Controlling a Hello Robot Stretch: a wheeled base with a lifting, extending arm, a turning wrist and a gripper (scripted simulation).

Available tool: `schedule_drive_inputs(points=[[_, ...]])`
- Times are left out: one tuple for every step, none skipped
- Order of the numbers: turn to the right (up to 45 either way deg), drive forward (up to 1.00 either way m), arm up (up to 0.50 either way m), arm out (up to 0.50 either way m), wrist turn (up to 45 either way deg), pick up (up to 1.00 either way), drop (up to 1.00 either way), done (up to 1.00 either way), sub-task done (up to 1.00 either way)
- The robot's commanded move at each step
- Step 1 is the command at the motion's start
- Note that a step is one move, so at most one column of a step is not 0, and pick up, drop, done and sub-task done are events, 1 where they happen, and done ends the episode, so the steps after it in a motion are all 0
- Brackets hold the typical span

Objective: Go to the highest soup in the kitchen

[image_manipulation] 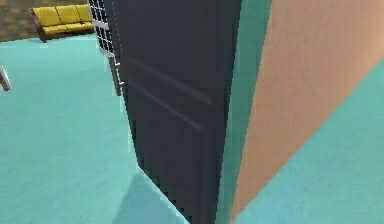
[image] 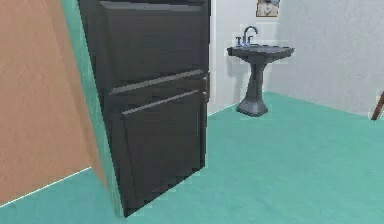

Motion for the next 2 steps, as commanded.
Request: schedule_drive_inputs(points=[[45.0, 0.0, 0.0, 0.0, 0.0, 0.0, 0.0, 0.0, 0.0], [0.0, 1.0, 0.0, 0.0, 0.0, 0.0, 0.0, 0.0, 0.0]])
